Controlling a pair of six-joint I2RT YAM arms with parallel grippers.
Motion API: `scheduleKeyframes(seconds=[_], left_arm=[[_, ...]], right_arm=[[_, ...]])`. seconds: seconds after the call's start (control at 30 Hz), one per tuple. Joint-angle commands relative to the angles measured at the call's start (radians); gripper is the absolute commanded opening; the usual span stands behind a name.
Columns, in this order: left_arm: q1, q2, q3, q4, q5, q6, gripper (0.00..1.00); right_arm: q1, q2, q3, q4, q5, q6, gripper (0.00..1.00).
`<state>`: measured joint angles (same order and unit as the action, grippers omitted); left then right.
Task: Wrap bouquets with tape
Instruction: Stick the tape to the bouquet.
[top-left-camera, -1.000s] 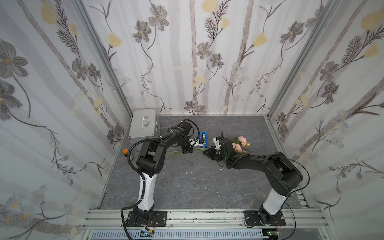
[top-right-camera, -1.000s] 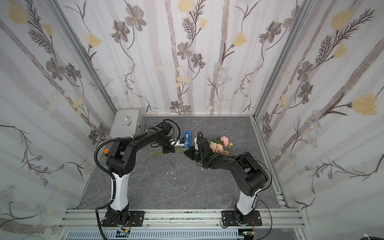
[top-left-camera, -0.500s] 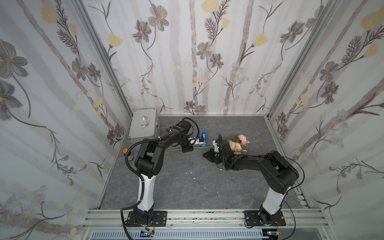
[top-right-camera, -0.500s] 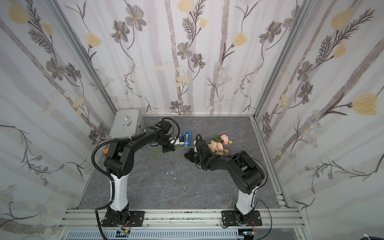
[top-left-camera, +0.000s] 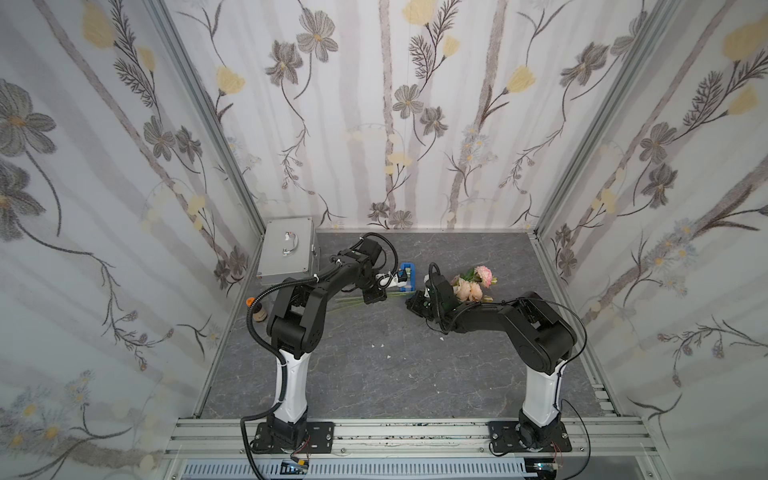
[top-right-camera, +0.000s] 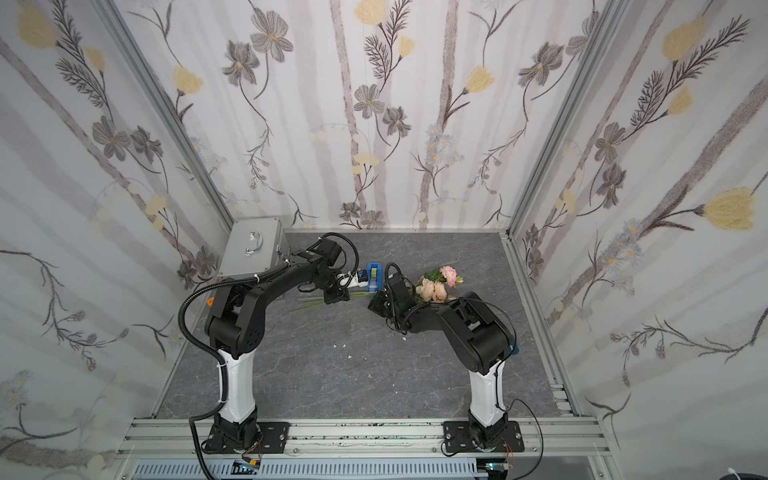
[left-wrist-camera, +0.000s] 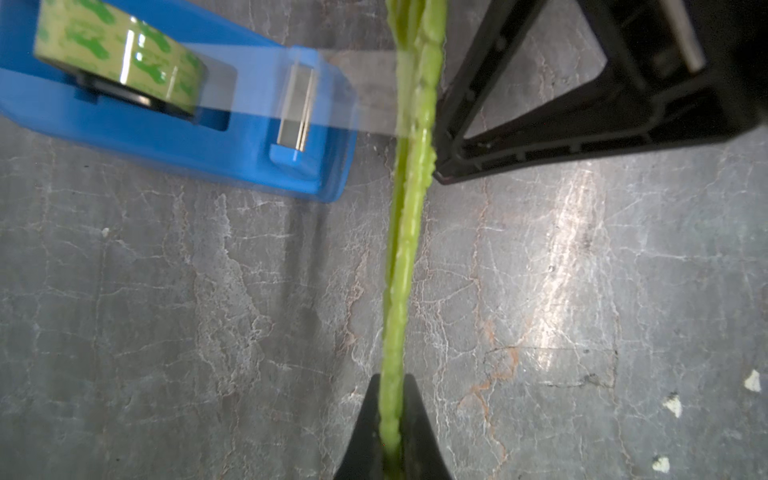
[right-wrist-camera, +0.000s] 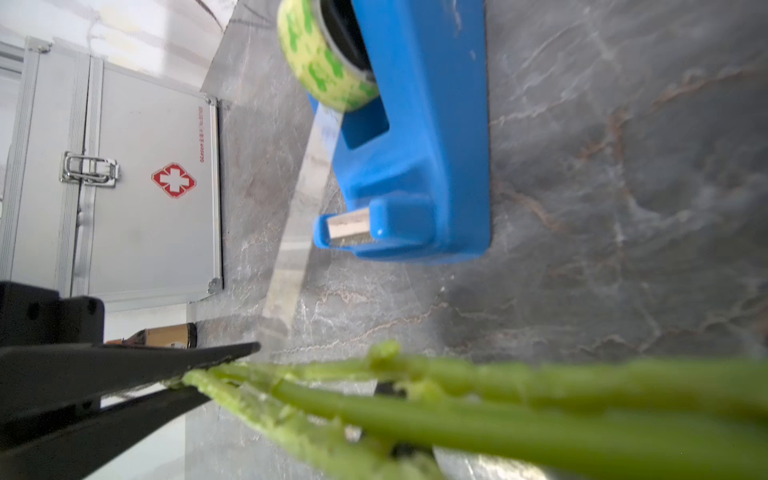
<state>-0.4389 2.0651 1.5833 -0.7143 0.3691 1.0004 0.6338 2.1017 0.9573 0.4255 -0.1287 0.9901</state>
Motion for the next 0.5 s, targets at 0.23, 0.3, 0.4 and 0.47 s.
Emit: scheduleKeyframes(seconds=[0.23,0.3,0.4,0.47], left_arm=[[-0.003,-0.004,0.0,-0.03,0.036,0.023,0.0],[-0.003,-0.002,0.001,-0.03,0.037,0.024,0.0],[-0.003,0.001,0.001,-0.029,0.037,0.025,0.0],[-0.003,0.004,0.0,-0.033,0.032,0.031,0.0]], right_arm=[[0.003,-0.063,-0.078,0.031,0.084,-0.048,0.43],[0.006,-0.088,-0.1,0.021,0.086,-0.064,0.49],[0.013,-0.143,-0.136,0.017,0.094,-0.095,0.52],[0.02,-0.191,-0.159,0.019,0.1,-0.147,0.53]])
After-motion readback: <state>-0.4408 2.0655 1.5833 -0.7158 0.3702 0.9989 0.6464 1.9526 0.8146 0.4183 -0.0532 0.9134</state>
